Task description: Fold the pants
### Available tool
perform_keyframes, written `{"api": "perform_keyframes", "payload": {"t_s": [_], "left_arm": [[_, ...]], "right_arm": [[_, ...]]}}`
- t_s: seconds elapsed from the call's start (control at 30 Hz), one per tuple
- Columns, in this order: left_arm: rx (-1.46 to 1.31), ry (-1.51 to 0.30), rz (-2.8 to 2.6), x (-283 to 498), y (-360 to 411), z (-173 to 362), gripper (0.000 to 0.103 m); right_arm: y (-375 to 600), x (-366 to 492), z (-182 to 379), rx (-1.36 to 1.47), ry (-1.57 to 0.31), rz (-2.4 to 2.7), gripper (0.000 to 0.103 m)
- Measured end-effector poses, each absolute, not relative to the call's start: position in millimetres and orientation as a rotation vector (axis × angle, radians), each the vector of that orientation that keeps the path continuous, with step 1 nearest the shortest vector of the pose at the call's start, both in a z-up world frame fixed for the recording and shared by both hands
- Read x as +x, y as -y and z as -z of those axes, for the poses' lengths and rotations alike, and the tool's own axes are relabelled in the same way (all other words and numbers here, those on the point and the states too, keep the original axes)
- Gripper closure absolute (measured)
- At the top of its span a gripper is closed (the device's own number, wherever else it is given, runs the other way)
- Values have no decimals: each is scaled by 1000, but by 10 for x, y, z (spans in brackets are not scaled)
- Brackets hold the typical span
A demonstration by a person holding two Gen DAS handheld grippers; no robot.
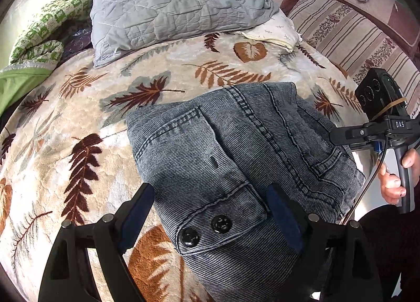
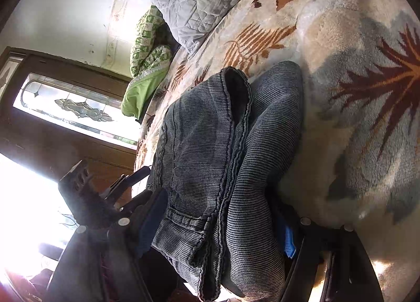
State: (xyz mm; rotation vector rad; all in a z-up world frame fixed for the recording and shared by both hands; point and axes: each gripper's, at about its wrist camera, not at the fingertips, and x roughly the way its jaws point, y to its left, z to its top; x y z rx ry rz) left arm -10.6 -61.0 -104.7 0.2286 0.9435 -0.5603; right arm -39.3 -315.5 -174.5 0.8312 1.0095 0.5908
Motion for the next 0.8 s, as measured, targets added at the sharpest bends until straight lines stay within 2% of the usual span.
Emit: {"api": "perform_keyframes", "payload": {"t_s": [0.17,0.4,0.47,0.53,0.63,0.7,0.8], "left_arm": [[113,-987,623,-49,538,1046,11],[-195,-1045,694,192,246,1083,10],[-201,-1061,653,227,237,1161,9],[-149,-1064,615,222,295,1224,0],[-69,-1173,597,258,471,1461,0],[-46,-1126,595,218,507,1421,0],[-95,-1160,606,269,476,1426,0]], "right_arm": [[3153,-394,1745,830,-1009,-591,26],[3151,-394,1742,830,-1009,-591,26],[3149,-395,1741,829,-1009,-590,26],[3149,-397,1740,826,-1008,-588,26],[3160,-397,1741,822,-1007,-585,26],[3156,-395,1737,816,-1007,-582,26],[3139,-395,1725,809,-1005,-577,26]]}}
